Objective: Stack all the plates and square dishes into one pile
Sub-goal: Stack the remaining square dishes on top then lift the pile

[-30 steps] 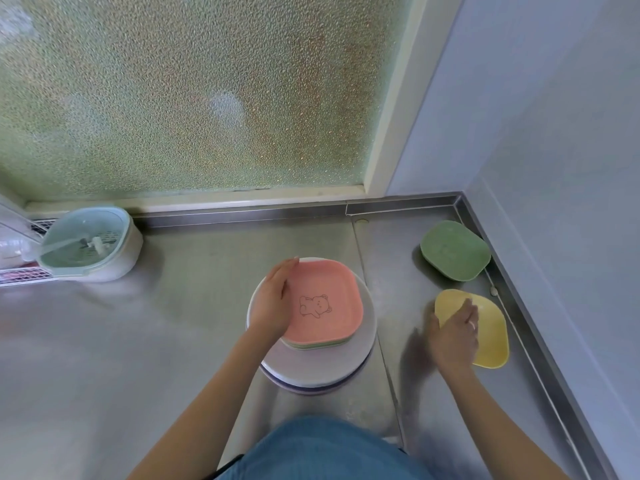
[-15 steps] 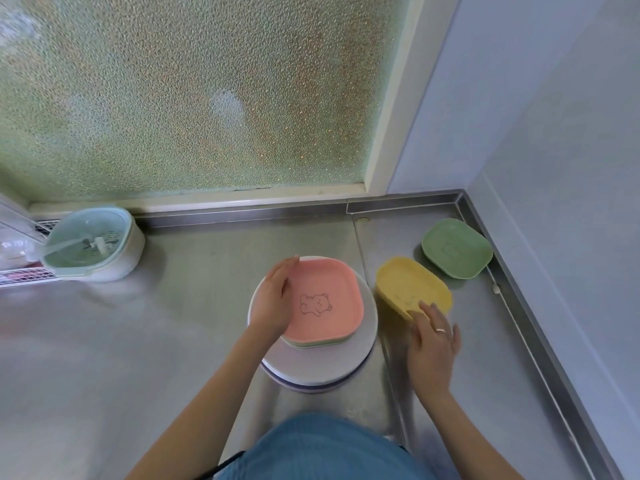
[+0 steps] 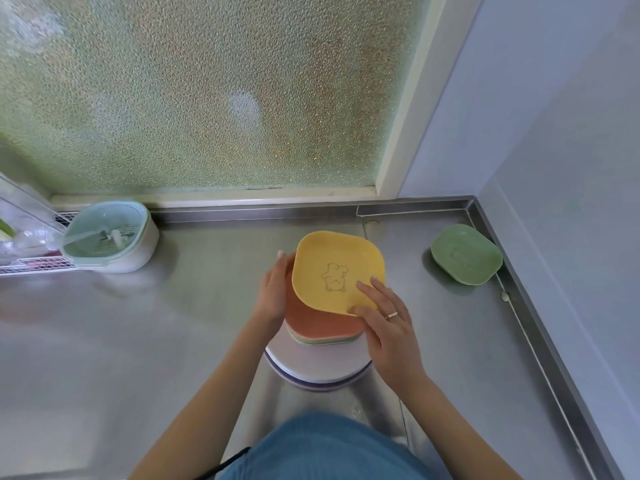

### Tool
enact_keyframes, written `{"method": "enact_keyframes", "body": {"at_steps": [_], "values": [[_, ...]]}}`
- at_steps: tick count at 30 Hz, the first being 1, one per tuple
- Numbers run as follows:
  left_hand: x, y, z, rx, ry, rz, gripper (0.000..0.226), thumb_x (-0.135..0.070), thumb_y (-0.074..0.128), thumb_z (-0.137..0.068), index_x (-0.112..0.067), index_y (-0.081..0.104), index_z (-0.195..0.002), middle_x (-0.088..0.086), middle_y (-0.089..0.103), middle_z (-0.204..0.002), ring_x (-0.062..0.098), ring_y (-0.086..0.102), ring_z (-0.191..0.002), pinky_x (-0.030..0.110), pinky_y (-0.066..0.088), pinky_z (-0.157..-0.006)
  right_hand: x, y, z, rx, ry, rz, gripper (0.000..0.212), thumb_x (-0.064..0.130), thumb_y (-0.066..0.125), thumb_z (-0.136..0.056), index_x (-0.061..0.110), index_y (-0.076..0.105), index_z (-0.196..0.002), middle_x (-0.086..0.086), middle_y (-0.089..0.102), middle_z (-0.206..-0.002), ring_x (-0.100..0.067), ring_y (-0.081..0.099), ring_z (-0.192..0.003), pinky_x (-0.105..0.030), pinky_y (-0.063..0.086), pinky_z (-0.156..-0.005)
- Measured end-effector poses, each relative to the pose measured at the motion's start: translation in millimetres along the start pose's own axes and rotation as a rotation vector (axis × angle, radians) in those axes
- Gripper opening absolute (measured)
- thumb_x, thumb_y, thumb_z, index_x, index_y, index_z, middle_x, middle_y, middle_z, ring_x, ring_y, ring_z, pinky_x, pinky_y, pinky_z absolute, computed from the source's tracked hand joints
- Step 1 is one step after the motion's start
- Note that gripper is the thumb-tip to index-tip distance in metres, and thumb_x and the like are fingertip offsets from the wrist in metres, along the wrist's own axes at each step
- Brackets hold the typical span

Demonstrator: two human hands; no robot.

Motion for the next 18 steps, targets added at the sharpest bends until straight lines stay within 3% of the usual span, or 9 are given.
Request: {"method": "enact_keyframes", "body": {"at_steps": [3,5,7,9,11,14,18], "values": [[3,-1,6,-0.060,-0.031,-0.007,0.050,-0.050,0.031,-0.095,-0.018,0.068,-0.105,0.011,0.069,-0.106,0.024,0.065,-0.100,0.038,0.052,-0.085,2,4,6,0.063,-0.005,-0.038,0.017,0.007,0.053,-0.087,0.021,0.060,-0.096,-0.003,0.056,-0.132,-0.018,0.036,-0.136,-0.038,0.035,-0.108],[3,-3,10,-0.113,0.006,0.022,0.033,-0.031,0.040,-0.097,-0.023,0.061,-0.122,0.001,0.064,-0.121,0.019,0.059,-0.112,0.036,0.048,-0.096,2,7,8,0.117,0.015,-0.071,0.013,0.013,0.050,-0.090,0.022,0.057,-0.096,-0.001,0.054,-0.135,-0.016,0.033,-0.138,-0.036,0.035,-0.109],[3,-7,15,-0.150,0.036,0.056,0.040,-0.011,0.044,-0.094,-0.024,0.054,-0.130,-0.004,0.057,-0.132,0.016,0.051,-0.122,0.037,0.041,-0.106,1,10,10,0.186,0.047,-0.110,0.012,0.020,0.046,-0.093,0.021,0.057,-0.094,0.000,0.051,-0.138,-0.015,0.030,-0.139,-0.037,0.038,-0.107],[10,-13,21,-0.178,0.048,0.044,0.043,-0.004,0.043,-0.092,-0.021,0.054,-0.131,-0.002,0.056,-0.134,0.014,0.051,-0.122,0.033,0.042,-0.104,1,12,12,0.256,0.085,-0.153,0.017,0.025,0.045,-0.092,0.020,0.060,-0.094,0.003,0.046,-0.141,-0.010,0.028,-0.139,-0.036,0.040,-0.105],[13,-17,25,-0.187,0.056,0.022,0.042,-0.004,0.043,-0.093,-0.019,0.054,-0.131,-0.002,0.056,-0.134,0.013,0.051,-0.121,0.028,0.041,-0.098,2,12,11,0.307,0.119,-0.196,0.022,0.031,0.046,-0.090,0.023,0.063,-0.100,0.007,0.041,-0.145,-0.006,0.026,-0.139,-0.033,0.031,-0.112],[9,-18,26,-0.176,0.076,-0.029,0.043,-0.011,0.046,-0.093,-0.023,0.049,-0.135,-0.006,0.052,-0.136,0.010,0.047,-0.124,0.029,0.039,-0.102,1,10,-3,0.277,0.161,-0.195,0.034,0.039,0.041,-0.091,0.029,0.056,-0.120,0.009,0.035,-0.149,-0.004,0.021,-0.141,-0.028,0.005,-0.118],[-5,-14,16,-0.142,0.100,-0.099,0.042,-0.023,0.044,-0.096,-0.029,0.044,-0.138,-0.010,0.050,-0.134,0.001,0.050,-0.113,0.024,0.041,-0.097,-6,15,-40,0.219,0.309,-0.158,0.055,0.052,0.025,-0.092,0.028,0.037,-0.140,0.008,0.030,-0.152,0.001,0.014,-0.141,-0.031,0.001,-0.118]]}}
Point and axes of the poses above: each hand's wrist, its own z-axis away from the middle knuckle, its own y-axis out of the palm, x = y × z, the point moved 7 cm from there along -z, towards the middle knuckle
